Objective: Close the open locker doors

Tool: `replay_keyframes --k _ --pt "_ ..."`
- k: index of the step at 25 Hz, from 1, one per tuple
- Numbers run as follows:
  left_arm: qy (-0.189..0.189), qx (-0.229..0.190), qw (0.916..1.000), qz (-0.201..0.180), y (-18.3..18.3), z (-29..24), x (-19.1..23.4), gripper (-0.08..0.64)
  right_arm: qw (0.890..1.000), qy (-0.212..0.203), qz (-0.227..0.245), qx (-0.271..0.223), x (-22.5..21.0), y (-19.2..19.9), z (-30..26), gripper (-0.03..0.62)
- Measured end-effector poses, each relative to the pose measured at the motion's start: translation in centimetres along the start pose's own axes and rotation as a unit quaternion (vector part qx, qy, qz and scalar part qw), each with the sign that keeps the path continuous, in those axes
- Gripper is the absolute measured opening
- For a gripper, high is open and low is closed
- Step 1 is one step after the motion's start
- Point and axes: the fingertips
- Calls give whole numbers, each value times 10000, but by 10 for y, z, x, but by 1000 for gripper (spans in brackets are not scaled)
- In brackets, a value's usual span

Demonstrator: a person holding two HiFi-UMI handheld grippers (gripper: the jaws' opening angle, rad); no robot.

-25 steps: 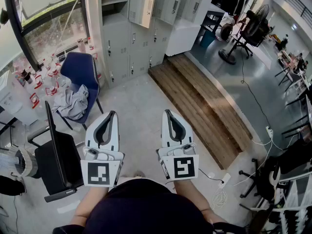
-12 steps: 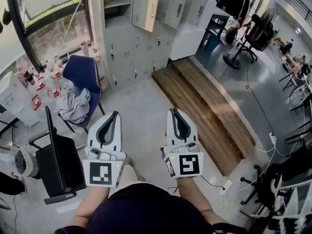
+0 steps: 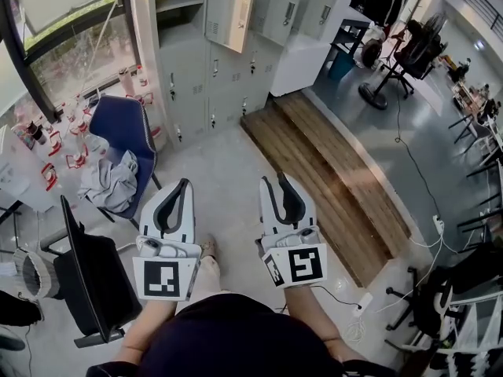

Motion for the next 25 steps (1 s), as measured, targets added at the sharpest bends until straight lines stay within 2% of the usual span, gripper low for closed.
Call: replay_keyframes --k 6,17,25 --pt "4 68 9998 -199 28 -65 31 3 9999 21 17 115 -24 27 -67 100" --pt "193 53 9998 -36 70 -190 91 3 9993 259 -66 259 -68 71 -188 100" --pt "269 -2 9995 168 103 -239 119 3 9988 329 -12 367 -80 101 -237 100"
Point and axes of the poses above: the fingertips, and each gripper's own axes: z backward along the fingers, x to its left, y out of its underside, and after that the axes turned 10 degrees about -x, right-handed
